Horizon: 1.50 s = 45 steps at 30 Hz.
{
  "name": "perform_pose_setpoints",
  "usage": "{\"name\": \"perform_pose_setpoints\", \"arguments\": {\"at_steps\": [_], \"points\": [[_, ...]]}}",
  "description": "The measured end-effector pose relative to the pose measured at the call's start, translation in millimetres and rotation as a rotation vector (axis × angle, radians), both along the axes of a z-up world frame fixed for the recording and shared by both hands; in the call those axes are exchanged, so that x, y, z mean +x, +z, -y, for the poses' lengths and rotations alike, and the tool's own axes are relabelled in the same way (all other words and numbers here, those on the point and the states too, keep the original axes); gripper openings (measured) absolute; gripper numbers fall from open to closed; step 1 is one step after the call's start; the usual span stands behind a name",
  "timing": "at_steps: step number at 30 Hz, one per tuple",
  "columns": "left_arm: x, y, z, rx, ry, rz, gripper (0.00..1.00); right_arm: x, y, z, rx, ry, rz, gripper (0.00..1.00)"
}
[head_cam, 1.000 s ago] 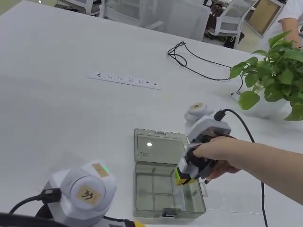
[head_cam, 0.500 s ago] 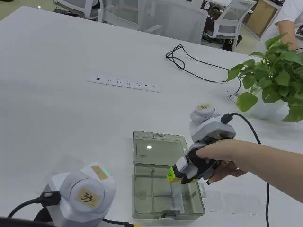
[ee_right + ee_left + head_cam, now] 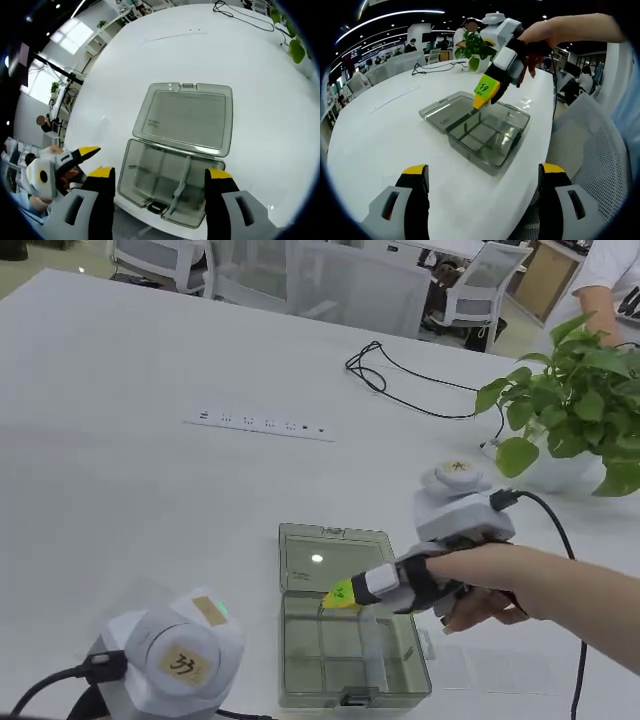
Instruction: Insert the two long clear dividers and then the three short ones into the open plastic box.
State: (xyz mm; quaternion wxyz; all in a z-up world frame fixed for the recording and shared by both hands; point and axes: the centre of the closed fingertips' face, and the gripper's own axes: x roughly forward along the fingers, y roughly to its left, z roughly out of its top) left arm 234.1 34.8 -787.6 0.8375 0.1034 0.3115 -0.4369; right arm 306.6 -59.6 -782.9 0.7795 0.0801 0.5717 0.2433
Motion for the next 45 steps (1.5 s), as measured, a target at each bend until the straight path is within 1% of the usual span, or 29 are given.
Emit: {"name": "perform_pose_setpoints", "arguments": {"at_steps": [1, 5, 6, 8, 9, 10, 14, 15, 16, 17, 18, 19, 20, 22, 23, 24, 25, 26, 27, 28, 29, 32, 33, 34, 35, 39, 40, 44, 45], "points": [[-0.1, 0.3, 0.1, 0.0, 0.0, 0.0, 0.92, -1.5, 0.3, 1.2, -0.004, -0.002, -0.002, 0.79], [-0.6, 0.7, 0.0, 0.006, -0.001, 0.002, 0.92, 6.9, 6.1, 0.6, 0.022, 0.002, 0.102, 0.9], [-0.6, 0.8, 0.1, 0.006, -0.001, 0.002, 0.92, 4.4, 5.8, 2.1, 0.017, 0.001, 0.09, 0.91], [-0.6, 1.0, -0.2, 0.009, 0.0, 0.002, 0.92, 6.3, 8.7, -0.2, 0.048, -0.003, 0.126, 0.95], [-0.6, 1.0, -0.4, 0.01, 0.001, 0.002, 0.92, 4.1, 8.6, 2.5, 0.042, -0.008, 0.125, 0.97], [-0.5, 1.1, -0.5, 0.011, 0.002, 0.001, 0.92, 7.0, 10.3, 1.6, 0.053, -0.008, 0.157, 1.0], [0.2, 0.6, -1.7, 0.016, 0.005, -0.001, 0.92, 5.5, 14.6, 5.8, 0.067, -0.007, 0.204, 1.0], [0.2, 0.7, -2.1, 0.018, 0.006, -0.001, 0.92, 10.2, 18.8, 2.7, 0.088, 0.014, 0.258, 1.0], [0.4, 0.8, -2.7, 0.02, 0.008, -0.001, 0.92, 9.8, 16.7, 10.4, 0.04, 0.031, 0.274, 1.0], [0.8, 0.9, -3.2, 0.022, 0.01, -0.001, 0.92, 8.7, 16.6, 11.3, 0.031, 0.047, 0.281, 1.0], [1.1, 1.3, -3.8, 0.022, 0.013, 0.0, 0.92, 13.1, 21.8, 9.5, 0.039, 0.082, 0.358, 1.0], [1.1, 1.5, -4.0, 0.023, 0.014, -0.001, 0.92, 8.7, 20.6, 12.9, 0.022, 0.078, 0.341, 1.0], [1.5, 1.6, -4.9, 0.027, 0.017, 0.0, 0.92, 8.1, 25.4, 9.9, 0.048, 0.089, 0.373, 1.0], [2.1, 1.5, -6.2, 0.032, 0.022, 0.002, 0.92, 5.7, 26.9, 15.0, 0.048, 0.064, 0.375, 1.0], [2.2, 1.4, -7.1, 0.034, 0.027, -0.001, 0.92, 9.5, 32.5, 14.6, 0.07, 0.058, 0.429, 1.0], [2.5, 1.4, -7.7, 0.035, 0.03, -0.001, 0.92, 5.1, 30.9, 18.9, 0.06, 0.05, 0.41, 1.0], [2.8, 1.1, -8.6, 0.038, 0.033, -0.002, 0.92, 7.6, 38.1, 14.5, 0.109, 0.047, 0.461, 1.0], [2.9, 0.8, -9.3, 0.04, 0.036, -0.004, 0.92, 2.1, 32.9, 21.9, 0.075, 0.038, 0.425, 1.0], [3.4, 0.7, -10.4, 0.041, 0.041, -0.005, 0.92, 0.5, 33.7, 23.6, 0.091, 0.032, 0.427, 1.0], [3.7, 0.7, -11.0, 0.042, 0.044, -0.006, 0.92, 2.3, 36.3, 24.9, 0.101, 0.023, 0.459, 1.0], [4.1, 0.2, -12.3, 0.044, 0.05, -0.01, 0.92, -2.9, 34.2, 29.6, 0.088, 0.019, 0.445, 1.0], [5.6, 0.1, -15.5, 0.049, 0.062, -0.013, 0.92, -6.5, 36.6, 36.6, 0.086, 0.018, 0.479, 0.99], [6.3, 0.1, -17.6, 0.052, 0.07, -0.015, 0.92, -6.7, 40.2, 39.3, 0.097, 0.012, 0.507, 0.99], [7.0, -0.2, -19.2, 0.056, 0.074, -0.015, 0.92, -9.0, 40.1, 42.5, 0.094, 0.004, 0.505, 0.99], [7.8, -1.0, -21.2, 0.061, 0.077, -0.017, 0.92, -10.2, 44.0, 44.0, 0.112, -0.004, 0.527, 0.99], [15.6, -3.2, -34.4, 0.072, 0.126, -0.025, 0.92, -18.0, 44.2, 53.7, 0.115, -0.02, 0.541, 0.99], [17.5, -3.3, -37.2, 0.074, 0.137, -0.026, 0.92, -20.5, 46.7, 54.3, 0.126, -0.008, 0.568, 0.99], [25.3, -4.1, -52.0, 0.078, 0.197, -0.042, 0.91, -30.8, 44.8, 62.7, 0.119, -0.013, 0.585, 1.0], [27.6, -4.1, -56.0, 0.078, 0.213, -0.045, 0.91, -31.8, 47.3, 62.4, 0.134, -0.011, 0.608, 1.0]]}}
